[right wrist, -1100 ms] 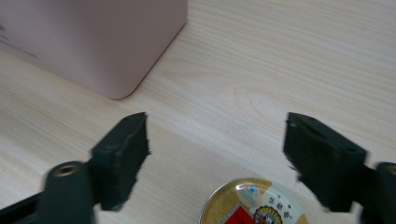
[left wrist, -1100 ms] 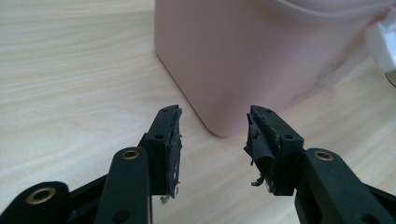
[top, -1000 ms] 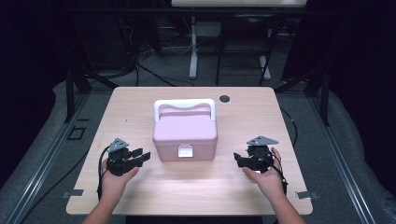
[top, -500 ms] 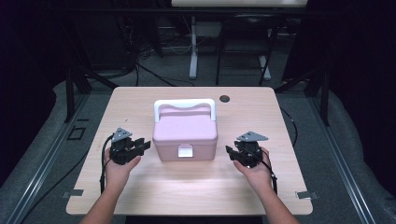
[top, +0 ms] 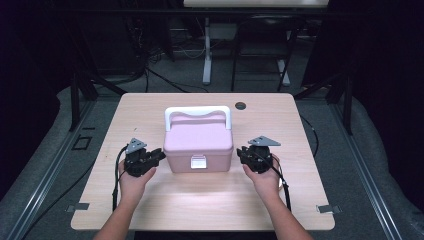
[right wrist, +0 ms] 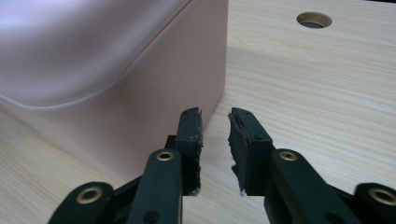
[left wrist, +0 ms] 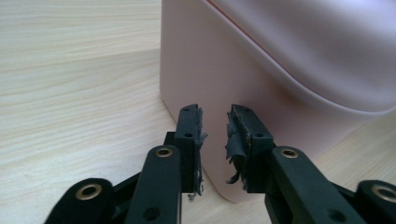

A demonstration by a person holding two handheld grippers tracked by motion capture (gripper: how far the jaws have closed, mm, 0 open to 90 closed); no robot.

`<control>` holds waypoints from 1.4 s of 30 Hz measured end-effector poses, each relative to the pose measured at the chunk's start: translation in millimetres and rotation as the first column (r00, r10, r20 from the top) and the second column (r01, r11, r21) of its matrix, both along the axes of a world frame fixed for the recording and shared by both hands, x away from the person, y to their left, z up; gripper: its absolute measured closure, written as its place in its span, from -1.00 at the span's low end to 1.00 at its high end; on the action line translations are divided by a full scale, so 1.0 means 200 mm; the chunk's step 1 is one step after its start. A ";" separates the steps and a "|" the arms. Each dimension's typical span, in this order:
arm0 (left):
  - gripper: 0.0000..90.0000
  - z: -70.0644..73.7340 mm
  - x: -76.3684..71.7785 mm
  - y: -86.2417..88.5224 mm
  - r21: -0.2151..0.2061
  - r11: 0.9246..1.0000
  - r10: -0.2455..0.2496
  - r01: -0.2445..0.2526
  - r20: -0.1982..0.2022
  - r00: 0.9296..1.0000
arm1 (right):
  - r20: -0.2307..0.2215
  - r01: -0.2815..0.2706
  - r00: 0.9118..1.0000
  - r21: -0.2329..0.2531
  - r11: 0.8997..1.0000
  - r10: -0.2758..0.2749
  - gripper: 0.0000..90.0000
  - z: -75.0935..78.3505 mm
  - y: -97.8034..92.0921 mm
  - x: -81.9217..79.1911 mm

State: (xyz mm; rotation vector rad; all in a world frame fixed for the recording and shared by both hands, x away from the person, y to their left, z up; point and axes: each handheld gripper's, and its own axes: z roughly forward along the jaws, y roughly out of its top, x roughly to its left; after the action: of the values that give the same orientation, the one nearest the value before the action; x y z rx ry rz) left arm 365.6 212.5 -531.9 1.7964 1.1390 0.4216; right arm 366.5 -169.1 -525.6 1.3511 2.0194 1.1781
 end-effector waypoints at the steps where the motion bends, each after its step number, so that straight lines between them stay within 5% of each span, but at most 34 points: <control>1: 0.65 0.00 0.00 0.00 0.003 1.000 -0.003 0.003 -0.005 1.000 | 0.007 -0.008 1.000 0.009 1.000 0.008 0.69 0.00 0.00 0.00; 17: 0.95 0.01 -0.03 -0.05 0.017 1.000 -0.023 0.023 -0.001 1.000 | 0.014 -0.016 1.000 0.030 0.999 0.016 0.87 -0.03 0.05 0.00; 31: 1.00 0.02 -0.05 -0.09 0.053 0.998 0.014 -0.014 -0.007 1.000 | -0.002 0.012 1.000 0.007 1.000 -0.012 1.00 -0.01 0.08 -0.04; 34: 1.00 0.03 -0.06 -0.10 0.056 0.998 0.013 -0.013 -0.011 1.000 | -0.001 0.009 1.000 -0.033 0.999 -0.009 1.00 0.00 0.09 -0.06; 42: 1.00 0.04 -0.09 -0.12 0.076 0.997 -0.002 0.004 -0.029 1.000 | -0.026 -0.006 1.000 -0.030 1.000 0.006 1.00 0.01 0.07 -0.09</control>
State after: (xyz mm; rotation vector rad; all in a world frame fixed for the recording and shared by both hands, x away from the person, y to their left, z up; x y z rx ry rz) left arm 347.9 189.4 -522.9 1.8754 1.1540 0.4435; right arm 348.0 -156.0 -523.1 1.3539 2.0525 1.1340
